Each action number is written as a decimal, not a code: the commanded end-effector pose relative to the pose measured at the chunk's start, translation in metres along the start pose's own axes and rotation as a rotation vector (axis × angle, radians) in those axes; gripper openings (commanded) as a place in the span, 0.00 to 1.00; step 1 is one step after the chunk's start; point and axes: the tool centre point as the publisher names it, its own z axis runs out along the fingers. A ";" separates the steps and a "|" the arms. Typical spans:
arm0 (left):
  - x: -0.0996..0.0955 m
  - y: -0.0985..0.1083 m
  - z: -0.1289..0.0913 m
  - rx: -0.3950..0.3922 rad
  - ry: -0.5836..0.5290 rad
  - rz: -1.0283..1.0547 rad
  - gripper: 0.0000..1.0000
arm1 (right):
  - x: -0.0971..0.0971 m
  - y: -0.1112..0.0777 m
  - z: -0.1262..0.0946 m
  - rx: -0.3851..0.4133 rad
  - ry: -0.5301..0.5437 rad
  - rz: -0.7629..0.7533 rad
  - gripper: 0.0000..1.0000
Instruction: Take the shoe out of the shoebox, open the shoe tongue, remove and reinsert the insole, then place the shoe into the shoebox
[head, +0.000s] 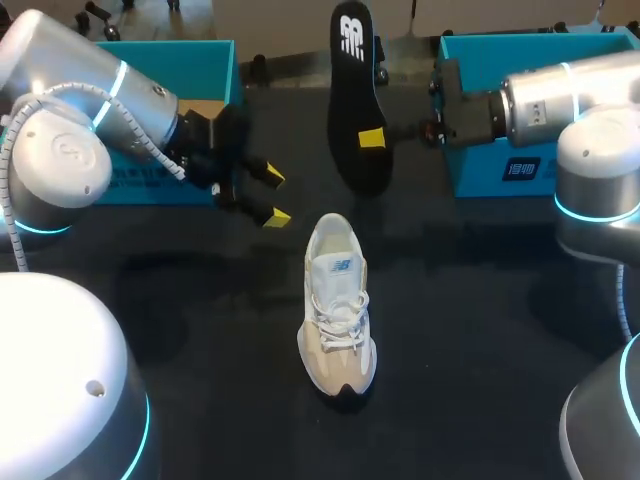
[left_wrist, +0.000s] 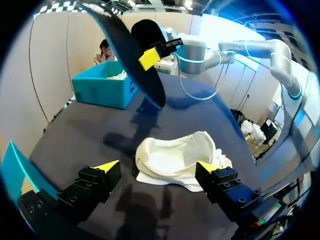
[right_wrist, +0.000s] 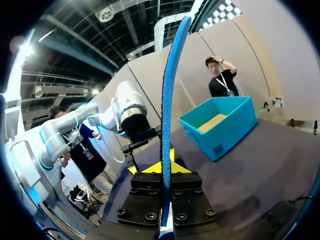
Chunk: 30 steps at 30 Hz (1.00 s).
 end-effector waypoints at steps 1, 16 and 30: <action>0.000 0.008 0.008 -0.011 0.001 0.008 1.00 | 0.000 -0.006 0.003 -0.002 0.002 -0.004 0.00; 0.002 0.031 0.020 -0.066 0.044 0.077 1.00 | -0.009 -0.046 0.025 -0.020 -0.040 -0.062 0.00; -0.006 0.039 0.026 -0.105 0.072 0.091 1.00 | -0.024 -0.054 0.054 -0.075 -0.039 -0.110 0.00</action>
